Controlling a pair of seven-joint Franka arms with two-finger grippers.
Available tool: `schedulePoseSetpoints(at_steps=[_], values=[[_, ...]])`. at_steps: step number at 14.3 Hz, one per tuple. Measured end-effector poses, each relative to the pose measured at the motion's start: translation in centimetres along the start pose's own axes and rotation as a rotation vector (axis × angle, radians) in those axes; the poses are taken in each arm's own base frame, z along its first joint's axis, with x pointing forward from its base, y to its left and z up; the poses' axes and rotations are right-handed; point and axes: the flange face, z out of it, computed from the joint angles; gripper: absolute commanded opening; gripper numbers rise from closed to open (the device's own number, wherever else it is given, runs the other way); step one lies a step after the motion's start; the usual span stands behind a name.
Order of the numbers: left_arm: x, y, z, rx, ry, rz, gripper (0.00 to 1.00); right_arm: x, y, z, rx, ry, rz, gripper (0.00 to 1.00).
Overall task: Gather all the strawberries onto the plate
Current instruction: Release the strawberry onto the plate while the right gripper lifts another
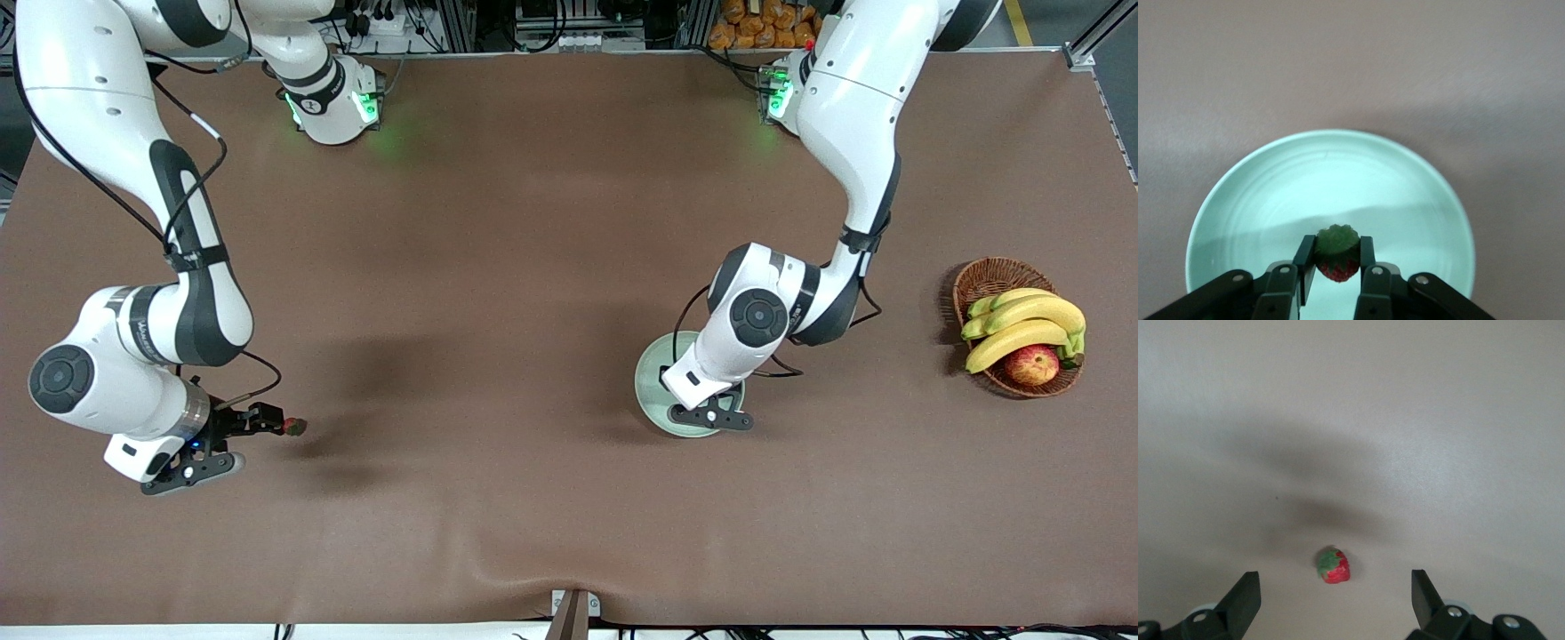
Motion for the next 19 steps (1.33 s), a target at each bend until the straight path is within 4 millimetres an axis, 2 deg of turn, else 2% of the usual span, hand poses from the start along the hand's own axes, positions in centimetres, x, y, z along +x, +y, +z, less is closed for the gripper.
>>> schedulePoseSetpoints(at_steps=[2,3,5,6,9,12,13,15,17,18,19], values=[[-0.2,-0.6,0.4,0.013,-0.007,0.004,0.11,-0.3,0.1,2.0,0.012,-0.026,-0.080,1.00],[-0.2,-0.9,0.5,0.020,-0.008,0.007,0.20,-0.5,-0.1,3.1,0.021,-0.041,-0.107,1.00],[-0.3,-1.1,0.7,0.024,-0.011,0.007,0.88,-0.9,-0.1,5.4,0.036,-0.070,-0.141,1.00],[-0.3,-1.2,0.7,0.025,-0.012,0.007,1.00,-1.1,-0.2,6.4,0.042,-0.082,-0.149,1.00],[-0.3,-1.1,0.6,0.024,-0.010,0.006,1.00,-1.5,-0.3,8.6,0.056,-0.109,-0.153,1.00],[-0.1,-1.4,0.2,0.023,-0.005,0.002,1.00,-1.6,-0.6,9.3,0.055,-0.101,-0.157,1.00],[0.0,-1.5,0.0,0.022,-0.002,-0.001,1.00,-1.6,-0.7,9.4,0.054,-0.098,-0.160,0.92],[0.2,-1.6,-0.7,0.019,0.007,-0.003,1.00,-1.6,-0.7,9.5,0.056,-0.099,-0.164,0.47],[0.3,-1.6,-1.4,0.017,0.016,-0.003,1.00,-1.8,-0.8,9.8,0.058,-0.104,-0.165,0.13],[0.3,-1.5,-1.6,0.015,0.020,-0.003,1.00,-1.8,-0.7,10.1,0.059,-0.107,-0.164,0.00],[0.4,-1.5,-1.9,0.014,0.025,-0.003,1.00,-1.9,-0.7,10.4,0.059,-0.108,-0.163,0.00]])
